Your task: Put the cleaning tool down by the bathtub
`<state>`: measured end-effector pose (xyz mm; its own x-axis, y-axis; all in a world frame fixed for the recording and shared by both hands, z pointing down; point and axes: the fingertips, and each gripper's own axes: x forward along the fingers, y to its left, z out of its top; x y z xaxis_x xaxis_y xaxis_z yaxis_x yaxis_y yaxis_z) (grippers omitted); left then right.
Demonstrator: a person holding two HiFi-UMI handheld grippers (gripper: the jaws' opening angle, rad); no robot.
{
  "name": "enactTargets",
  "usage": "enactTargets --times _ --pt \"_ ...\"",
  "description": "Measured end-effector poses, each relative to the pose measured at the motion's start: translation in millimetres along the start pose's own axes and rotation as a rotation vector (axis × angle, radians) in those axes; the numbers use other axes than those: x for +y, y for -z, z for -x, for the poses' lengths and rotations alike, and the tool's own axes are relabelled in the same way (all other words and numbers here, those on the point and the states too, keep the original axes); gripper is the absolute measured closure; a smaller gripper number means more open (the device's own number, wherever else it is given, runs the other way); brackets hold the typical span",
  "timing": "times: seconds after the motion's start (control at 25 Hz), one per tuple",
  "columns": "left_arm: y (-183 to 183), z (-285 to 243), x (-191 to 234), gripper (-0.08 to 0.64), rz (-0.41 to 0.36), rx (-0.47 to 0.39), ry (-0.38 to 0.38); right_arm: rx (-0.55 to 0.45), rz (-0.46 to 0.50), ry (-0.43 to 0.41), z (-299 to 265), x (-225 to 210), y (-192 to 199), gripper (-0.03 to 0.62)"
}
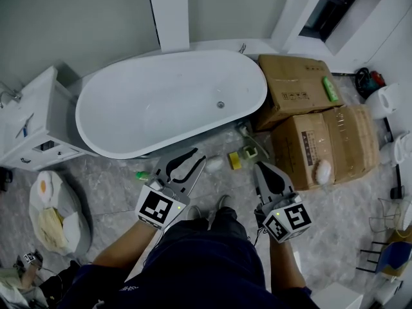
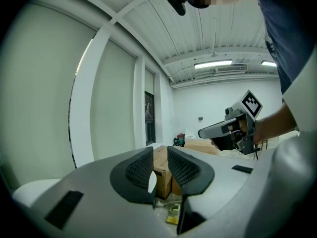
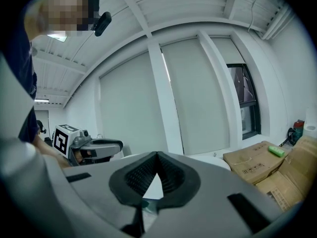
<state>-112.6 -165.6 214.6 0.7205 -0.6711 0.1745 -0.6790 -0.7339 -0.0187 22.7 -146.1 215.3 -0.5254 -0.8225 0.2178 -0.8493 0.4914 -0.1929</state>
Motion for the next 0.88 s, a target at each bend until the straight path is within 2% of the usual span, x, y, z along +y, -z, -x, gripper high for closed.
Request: enactTargets --times 0.28,0.88 --pt "-6.3 3.5 -1.1 0.489 -0.004 -0.023 0.002 -0.001 0.007 -0.021 -2.7 12.4 -0.7 0.591" --pt "-16.5 7.0 1.0 0.520 0.004 -0.054 0.010 -0.005 0.010 -0.038 -10.1 24.6 -5.7 0.591"
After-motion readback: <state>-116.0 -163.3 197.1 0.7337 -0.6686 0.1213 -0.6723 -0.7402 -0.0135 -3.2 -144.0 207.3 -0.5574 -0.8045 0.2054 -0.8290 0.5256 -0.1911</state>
